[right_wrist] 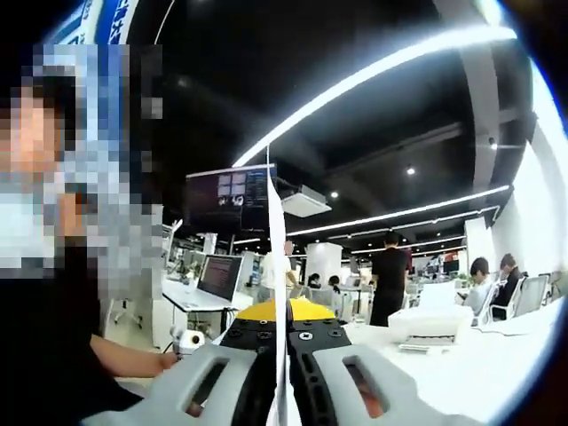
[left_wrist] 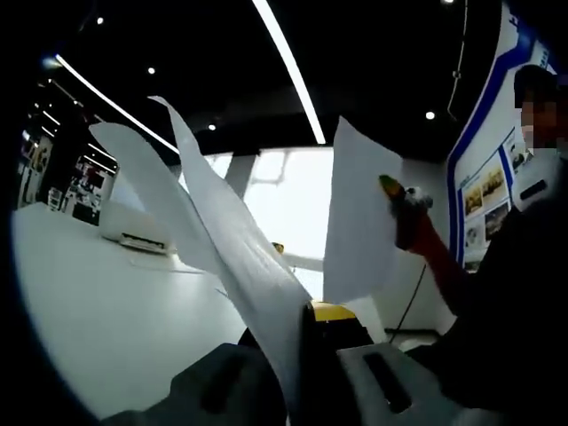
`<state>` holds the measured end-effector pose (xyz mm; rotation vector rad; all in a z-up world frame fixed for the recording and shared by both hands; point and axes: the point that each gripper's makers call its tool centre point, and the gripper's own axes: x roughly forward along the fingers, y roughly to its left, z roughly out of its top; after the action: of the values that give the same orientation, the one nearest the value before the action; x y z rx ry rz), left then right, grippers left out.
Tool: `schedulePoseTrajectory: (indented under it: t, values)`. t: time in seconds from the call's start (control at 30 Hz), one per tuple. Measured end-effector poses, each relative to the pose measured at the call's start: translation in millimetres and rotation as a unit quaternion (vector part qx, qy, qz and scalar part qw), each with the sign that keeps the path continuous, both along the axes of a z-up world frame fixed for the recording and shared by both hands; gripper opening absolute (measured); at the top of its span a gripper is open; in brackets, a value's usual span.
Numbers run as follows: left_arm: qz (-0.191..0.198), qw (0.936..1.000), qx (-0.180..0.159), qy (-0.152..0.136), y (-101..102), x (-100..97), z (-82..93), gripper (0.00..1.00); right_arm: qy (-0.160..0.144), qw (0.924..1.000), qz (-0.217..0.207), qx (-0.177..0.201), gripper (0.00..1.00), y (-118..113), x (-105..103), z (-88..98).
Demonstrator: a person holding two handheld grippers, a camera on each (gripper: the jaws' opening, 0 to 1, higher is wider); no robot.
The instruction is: Organize the stack of printing papers by aligning and flattening the scattered papers on the table
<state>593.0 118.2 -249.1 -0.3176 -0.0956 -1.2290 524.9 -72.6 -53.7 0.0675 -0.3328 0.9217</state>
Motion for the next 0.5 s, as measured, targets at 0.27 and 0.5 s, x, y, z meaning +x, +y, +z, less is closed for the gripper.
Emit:
schedulePoseTrajectory:
  t: [0.27,0.5]
  values:
    - [0.001,1.0,0.001,-0.001,0.7,1.4,-0.4,0.07,0.021,0.9988,0.042,0.017,0.0,10.0,-6.1,-2.2]
    - [0.002,1.0,0.001,-0.002,1.5,2.6,-0.7,0.07,0.045,0.9954,0.074,0.041,0.0,12.2,-6.8,-6.1]
